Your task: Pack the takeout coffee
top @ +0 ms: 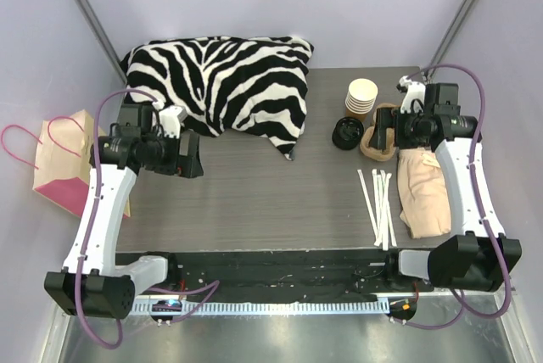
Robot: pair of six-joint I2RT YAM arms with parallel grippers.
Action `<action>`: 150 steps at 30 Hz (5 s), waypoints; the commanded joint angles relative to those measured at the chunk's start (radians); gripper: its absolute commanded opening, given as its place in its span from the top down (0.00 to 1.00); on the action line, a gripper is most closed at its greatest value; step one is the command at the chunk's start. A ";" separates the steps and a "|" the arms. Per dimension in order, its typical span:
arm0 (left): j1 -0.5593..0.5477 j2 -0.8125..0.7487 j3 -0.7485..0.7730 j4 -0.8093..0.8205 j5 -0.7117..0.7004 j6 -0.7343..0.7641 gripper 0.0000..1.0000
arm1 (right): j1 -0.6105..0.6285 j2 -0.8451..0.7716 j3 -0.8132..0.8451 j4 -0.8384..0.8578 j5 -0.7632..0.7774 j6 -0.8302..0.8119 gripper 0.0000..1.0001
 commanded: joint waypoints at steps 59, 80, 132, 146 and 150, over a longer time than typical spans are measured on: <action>-0.003 0.030 0.068 0.198 -0.079 -0.233 0.00 | 0.091 0.839 0.829 0.180 0.377 0.332 0.55; -0.003 0.050 0.071 0.195 -0.077 -0.233 0.00 | 0.091 0.873 0.857 0.173 0.351 0.337 0.76; -0.202 0.383 0.432 0.456 0.042 -0.212 0.00 | 0.034 0.829 0.866 0.210 -0.052 0.430 0.99; -0.443 0.912 0.850 0.787 0.051 -0.562 0.30 | 0.072 0.807 0.805 0.234 -0.055 0.418 0.99; -0.475 0.992 0.872 0.910 0.059 -0.664 0.30 | 0.077 0.797 0.776 0.242 -0.060 0.424 0.99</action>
